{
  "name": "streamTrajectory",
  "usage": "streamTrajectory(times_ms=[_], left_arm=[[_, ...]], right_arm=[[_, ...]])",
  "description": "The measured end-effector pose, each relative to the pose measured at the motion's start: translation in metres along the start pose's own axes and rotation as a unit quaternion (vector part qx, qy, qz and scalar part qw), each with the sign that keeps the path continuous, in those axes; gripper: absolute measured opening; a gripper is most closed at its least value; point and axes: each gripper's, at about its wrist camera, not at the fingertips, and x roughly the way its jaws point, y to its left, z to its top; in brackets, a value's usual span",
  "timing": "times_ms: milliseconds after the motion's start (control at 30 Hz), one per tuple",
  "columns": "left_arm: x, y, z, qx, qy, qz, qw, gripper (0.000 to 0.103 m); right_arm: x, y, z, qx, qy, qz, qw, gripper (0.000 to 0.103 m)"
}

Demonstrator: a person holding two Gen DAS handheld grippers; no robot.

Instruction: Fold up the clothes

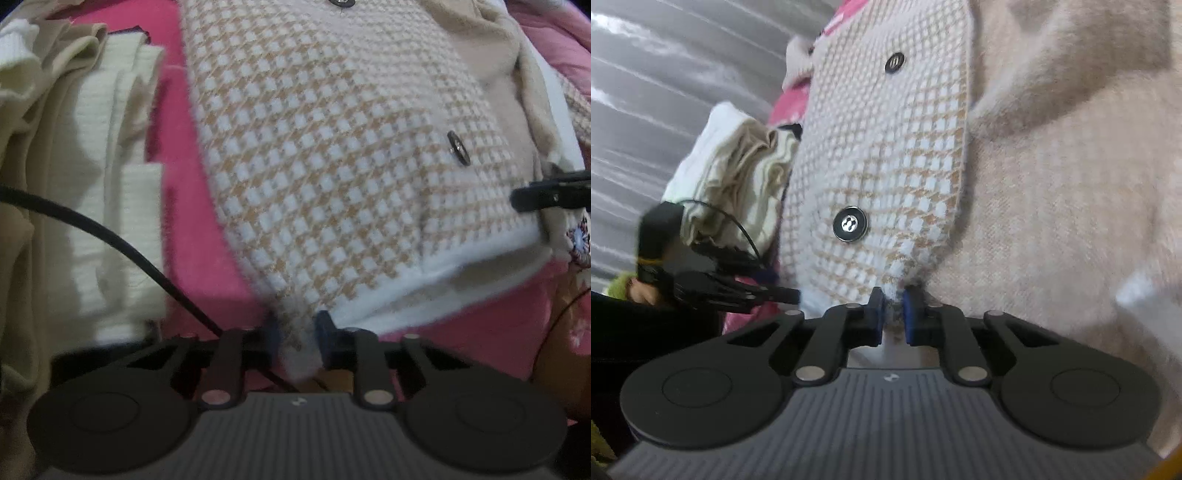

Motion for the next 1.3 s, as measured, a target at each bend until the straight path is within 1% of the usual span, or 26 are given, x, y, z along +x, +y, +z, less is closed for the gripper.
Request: streamTrajectory(times_ms=[33, 100, 200, 233, 300, 333, 400, 467, 533, 600, 667, 733, 800, 867, 900, 967, 1033, 1100, 1200, 1233, 1300], left_arm=[[-0.002, 0.001, 0.001, -0.004, -0.002, -0.003, 1.0, 0.01], [-0.01, 0.001, -0.001, 0.0, -0.007, -0.004, 1.0, 0.008], [-0.03, -0.004, -0.008, 0.031, -0.014, -0.001, 0.9994, 0.007], [-0.035, -0.007, -0.011, 0.044, -0.013, 0.0, 0.999, 0.007], [-0.042, -0.011, -0.016, 0.062, -0.01, 0.001, 0.998, 0.007], [-0.042, -0.012, -0.017, 0.067, -0.009, 0.002, 0.9977, 0.007], [-0.039, -0.012, -0.016, 0.072, -0.005, 0.013, 0.9973, 0.007], [-0.034, -0.016, -0.015, 0.075, 0.001, 0.019, 0.997, 0.007], [-0.029, -0.018, -0.015, 0.09, 0.007, 0.024, 0.9957, 0.008], [-0.022, -0.02, -0.014, 0.102, 0.014, 0.026, 0.9943, 0.009], [-0.019, -0.02, -0.013, 0.11, 0.021, 0.021, 0.9935, 0.013], [-0.031, -0.018, -0.013, 0.114, 0.018, 0.021, 0.9931, 0.017], [-0.053, -0.017, -0.013, 0.126, -0.001, 0.022, 0.9918, 0.02], [-0.079, -0.018, -0.01, 0.134, -0.028, 0.021, 0.9904, 0.022], [-0.089, -0.015, -0.004, 0.133, -0.042, 0.021, 0.9901, 0.024], [-0.102, -0.016, 0.016, 0.117, -0.074, 0.015, 0.9903, 0.027], [-0.103, -0.019, 0.035, 0.099, -0.103, 0.005, 0.9898, 0.027], [-0.095, -0.025, 0.054, 0.093, -0.13, 0.002, 0.9871, 0.028], [-0.068, -0.04, 0.075, 0.087, -0.163, 0.007, 0.9829, 0.028], [-0.058, -0.042, 0.082, 0.082, -0.172, 0.016, 0.9816, 0.028], [-0.042, -0.039, 0.091, 0.068, -0.188, 0.043, 0.9789, 0.029]], right_arm=[[-0.003, 0.004, -0.004, -0.005, -0.003, -0.001, 1.0, 0.008], [-0.012, 0.012, -0.007, -0.011, -0.007, 0.003, 1.0, 0.007], [-0.017, 0.021, 0.001, -0.029, -0.018, -0.005, 0.999, 0.007], [-0.017, 0.025, 0.003, -0.037, -0.017, -0.01, 0.999, 0.007], [-0.011, 0.026, 0.001, -0.053, 0.014, -0.031, 0.998, 0.007], [-0.007, 0.024, 0.0, -0.055, 0.026, -0.042, 0.997, 0.007], [0.004, 0.021, 0.001, -0.052, 0.035, -0.053, 0.997, 0.007], [0.005, 0.027, 0.001, -0.064, 0.034, -0.057, 0.996, 0.007], [0.004, 0.035, 0.0, -0.084, 0.03, -0.063, 0.994, 0.007], [0.013, 0.033, -0.005, -0.105, 0.037, -0.097, 0.989, 0.007], [0.025, 0.03, -0.01, -0.124, 0.042, -0.129, 0.983, 0.009], [0.026, 0.036, -0.009, -0.14, 0.049, -0.144, 0.978, 0.013], [0.018, 0.045, -0.005, -0.154, 0.057, -0.153, 0.974, 0.028], [-0.003, 0.046, 0.0, -0.162, 0.06, -0.17, 0.97, 0.029], [-0.017, 0.045, 0.005, -0.166, 0.059, -0.175, 0.969, 0.029], [-0.036, 0.05, 0.026, -0.17, 0.048, -0.186, 0.967, 0.029], [-0.045, 0.057, 0.058, -0.177, 0.024, -0.197, 0.964, 0.029], [-0.047, 0.063, 0.089, -0.189, -0.004, -0.212, 0.959, 0.028], [-0.026, 0.074, 0.137, -0.234, -0.045, -0.239, 0.941, 0.026], [-0.013, 0.075, 0.149, -0.256, -0.057, -0.246, 0.933, 0.026], [0.012, 0.075, 0.171, -0.296, -0.08, -0.258, 0.916, 0.025]])
